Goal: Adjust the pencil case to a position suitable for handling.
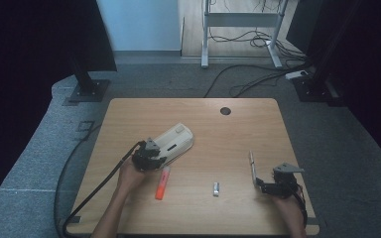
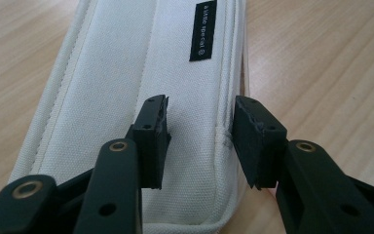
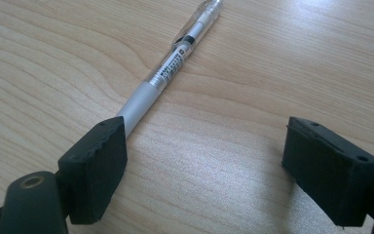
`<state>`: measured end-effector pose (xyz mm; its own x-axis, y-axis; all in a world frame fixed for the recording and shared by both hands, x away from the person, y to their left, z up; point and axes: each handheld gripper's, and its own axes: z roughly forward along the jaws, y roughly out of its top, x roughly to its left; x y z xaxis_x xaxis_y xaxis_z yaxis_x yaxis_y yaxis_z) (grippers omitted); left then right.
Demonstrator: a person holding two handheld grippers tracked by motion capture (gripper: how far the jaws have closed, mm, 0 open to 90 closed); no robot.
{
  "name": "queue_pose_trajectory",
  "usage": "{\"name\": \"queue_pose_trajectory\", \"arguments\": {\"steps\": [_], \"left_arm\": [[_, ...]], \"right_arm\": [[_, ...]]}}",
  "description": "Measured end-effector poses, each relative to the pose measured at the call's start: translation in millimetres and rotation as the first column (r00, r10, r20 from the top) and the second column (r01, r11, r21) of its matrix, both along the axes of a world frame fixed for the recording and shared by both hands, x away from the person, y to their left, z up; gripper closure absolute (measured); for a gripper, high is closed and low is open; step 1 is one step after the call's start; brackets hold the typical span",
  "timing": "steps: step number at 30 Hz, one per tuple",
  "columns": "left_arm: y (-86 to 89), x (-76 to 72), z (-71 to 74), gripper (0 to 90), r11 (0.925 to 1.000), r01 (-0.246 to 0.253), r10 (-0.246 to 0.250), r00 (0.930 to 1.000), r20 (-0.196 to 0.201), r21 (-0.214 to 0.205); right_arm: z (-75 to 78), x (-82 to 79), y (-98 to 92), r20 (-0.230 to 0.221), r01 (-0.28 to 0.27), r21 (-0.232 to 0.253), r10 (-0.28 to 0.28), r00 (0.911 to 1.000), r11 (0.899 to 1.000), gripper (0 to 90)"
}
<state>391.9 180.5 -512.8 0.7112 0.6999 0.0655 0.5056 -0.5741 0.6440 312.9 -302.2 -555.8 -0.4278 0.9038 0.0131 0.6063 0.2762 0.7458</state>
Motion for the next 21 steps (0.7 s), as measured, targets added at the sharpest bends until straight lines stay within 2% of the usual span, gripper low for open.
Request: {"name": "queue_pose_trajectory", "arguments": {"steps": [11, 21], "left_arm": [[-6.4, -22.4, -0.6, 56.8, 0.9997, -0.015, 0.015, 0.9999, -0.006, -0.021], [-17.4, -28.6, -1.6, 56.4, 0.9984, 0.001, -0.002, 0.9999, -0.017, -0.057]], "right_arm": [[0.0, 0.0, 0.0, 0.000, 0.000, 0.000, 0.000, 1.0000, 1.000, 15.8], [0.0, 0.0, 0.0, 0.000, 0.000, 0.000, 0.000, 1.0000, 1.000, 15.8]]}}
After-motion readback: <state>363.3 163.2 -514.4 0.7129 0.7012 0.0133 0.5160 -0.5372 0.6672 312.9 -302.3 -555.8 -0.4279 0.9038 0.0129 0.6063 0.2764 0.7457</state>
